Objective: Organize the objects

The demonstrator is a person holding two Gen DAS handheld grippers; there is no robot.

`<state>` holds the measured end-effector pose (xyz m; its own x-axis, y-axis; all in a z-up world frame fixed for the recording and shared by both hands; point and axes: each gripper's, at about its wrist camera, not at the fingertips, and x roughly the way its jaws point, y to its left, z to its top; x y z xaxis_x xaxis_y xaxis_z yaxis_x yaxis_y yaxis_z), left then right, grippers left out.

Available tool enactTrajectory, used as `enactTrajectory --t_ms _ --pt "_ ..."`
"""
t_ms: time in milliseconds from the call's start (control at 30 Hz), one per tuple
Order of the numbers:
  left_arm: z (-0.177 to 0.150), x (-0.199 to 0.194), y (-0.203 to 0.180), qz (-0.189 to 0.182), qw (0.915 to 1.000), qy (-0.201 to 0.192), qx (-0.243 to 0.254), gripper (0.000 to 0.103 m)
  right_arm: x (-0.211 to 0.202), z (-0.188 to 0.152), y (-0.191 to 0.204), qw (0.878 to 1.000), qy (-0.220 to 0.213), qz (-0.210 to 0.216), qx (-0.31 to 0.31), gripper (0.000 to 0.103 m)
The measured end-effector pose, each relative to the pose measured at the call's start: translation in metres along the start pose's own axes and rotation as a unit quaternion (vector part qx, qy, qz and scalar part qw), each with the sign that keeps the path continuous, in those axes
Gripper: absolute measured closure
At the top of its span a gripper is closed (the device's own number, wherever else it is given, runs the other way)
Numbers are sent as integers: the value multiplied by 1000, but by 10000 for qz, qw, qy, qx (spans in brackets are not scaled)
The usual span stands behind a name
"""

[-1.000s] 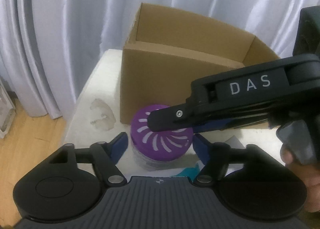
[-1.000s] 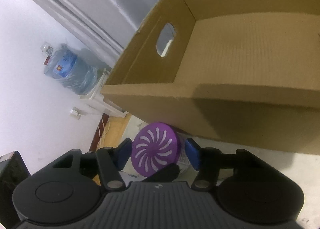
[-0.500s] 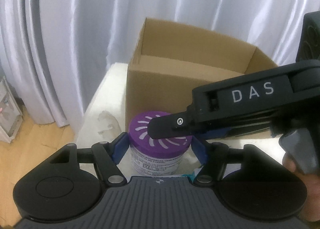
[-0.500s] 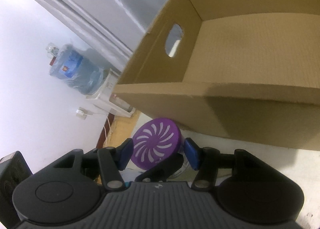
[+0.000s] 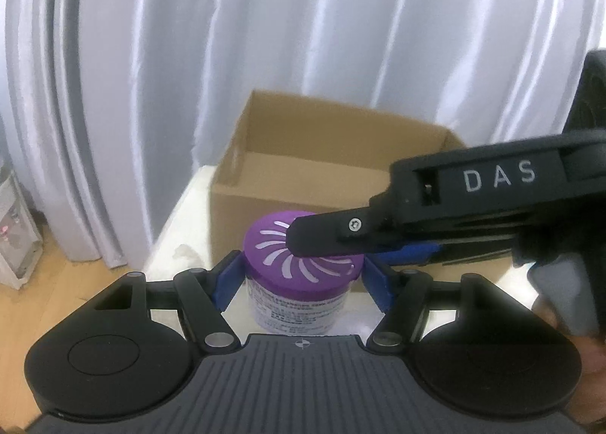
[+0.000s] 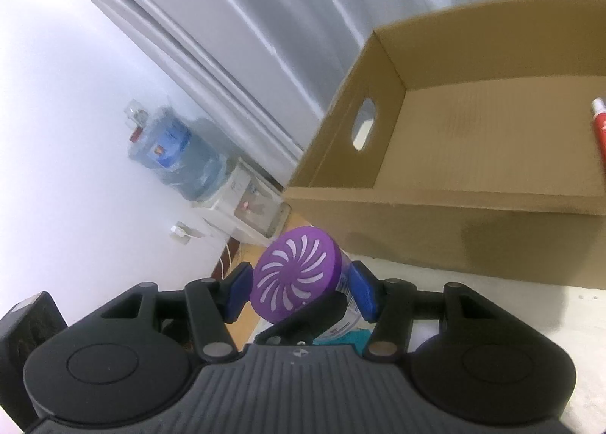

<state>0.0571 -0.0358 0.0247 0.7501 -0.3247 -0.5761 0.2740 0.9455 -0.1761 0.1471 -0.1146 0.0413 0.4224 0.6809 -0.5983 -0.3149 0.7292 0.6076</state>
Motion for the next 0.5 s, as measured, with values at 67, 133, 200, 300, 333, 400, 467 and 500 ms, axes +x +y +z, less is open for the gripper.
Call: enactTrajectory --t_ms 67,133,200,300,333,400,467,500 --pt "0 -4 -9 -98 9999 -53 30 35 -14 -3 -1 10000 -92 0 -1 44" --pt "-3 -6 -20 -183 9998 -90 87 35 -28 -7 -3 9999 -168 -21 17 44" --pt "-8 -5 -29 -278 9994 -100 165 35 -39 -12 -6 9997 -220 -84 22 44" --pt "-19 0 -41 -409 9988 -29 250 35 -50 -21 -13 9993 -244 -269 16 43" --pt "-23 1 -44 -447 9986 12 274 35 -51 -25 -17 9992 -231 -338 25 44" --pt "-31 3 -50 -498 9982 93 326 35 -52 -30 -23 9988 -192 -453 49 44" --pt "-36 12 -48 -542 9978 190 327 35 -51 -36 -28 9984 -138 -546 60 44" --pt "-40 14 -49 -566 9976 241 331 35 -50 -38 -30 9981 -114 -596 55 44"
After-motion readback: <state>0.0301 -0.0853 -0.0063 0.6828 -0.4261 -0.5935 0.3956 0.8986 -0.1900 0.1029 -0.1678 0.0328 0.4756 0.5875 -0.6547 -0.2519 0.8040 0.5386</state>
